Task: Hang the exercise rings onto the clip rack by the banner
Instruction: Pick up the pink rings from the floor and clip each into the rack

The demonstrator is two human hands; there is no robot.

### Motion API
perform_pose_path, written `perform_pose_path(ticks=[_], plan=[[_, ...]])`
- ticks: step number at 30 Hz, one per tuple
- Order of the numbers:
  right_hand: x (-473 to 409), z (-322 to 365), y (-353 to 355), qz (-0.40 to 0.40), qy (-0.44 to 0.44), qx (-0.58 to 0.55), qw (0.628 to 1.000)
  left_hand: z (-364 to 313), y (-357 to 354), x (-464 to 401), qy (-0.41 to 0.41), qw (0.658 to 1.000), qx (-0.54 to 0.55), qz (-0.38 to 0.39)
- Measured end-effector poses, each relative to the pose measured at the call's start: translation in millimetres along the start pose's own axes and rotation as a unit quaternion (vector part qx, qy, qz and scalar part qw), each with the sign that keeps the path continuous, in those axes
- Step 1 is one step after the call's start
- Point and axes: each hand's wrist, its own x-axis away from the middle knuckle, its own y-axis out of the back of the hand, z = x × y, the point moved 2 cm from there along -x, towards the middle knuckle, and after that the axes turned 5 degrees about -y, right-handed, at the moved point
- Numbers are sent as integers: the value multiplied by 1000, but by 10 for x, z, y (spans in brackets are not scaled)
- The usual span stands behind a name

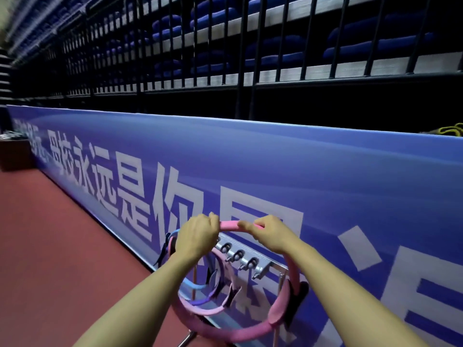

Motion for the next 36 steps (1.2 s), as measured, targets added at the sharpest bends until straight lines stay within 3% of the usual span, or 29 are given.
perform_pose_path(ticks=[2, 5, 7, 8, 9, 14, 21, 26, 31, 36], plan=[[-35, -89, -209, 5, -20, -29, 999, 336, -30, 34, 65, 997, 14, 50], [-83, -269, -537, 7, -61, -111, 992, 751, -188, 24, 58, 997, 35, -39], [-119, -382, -762, 18, -98, -165, 981, 868, -179, 114, 94, 995, -6, 18], [-148, -431, -871, 26, -110, -179, 977, 931, -219, 121, 87, 996, -12, -4], [-180, -473, -967, 26, -115, -183, 976, 1026, -321, 114, 70, 997, -24, -28], [-567, -743, -1316, -37, -115, -138, 983, 1384, -819, 12, 85, 995, 32, 27], [-1122, -1251, -1695, -35, -170, -119, 978, 1560, -1425, -516, 18, 972, 83, 218], [-1539, -1431, -1991, 8, -225, -119, 967, 1402, -1832, -960, -42, 959, 108, 260], [-1830, -1612, -2210, 23, -277, -111, 954, 1655, -2237, -1298, -99, 946, 84, 298], [-2008, -1814, -2531, 53, -298, -123, 945, 1825, -2471, -1604, -206, 905, 25, 372]])
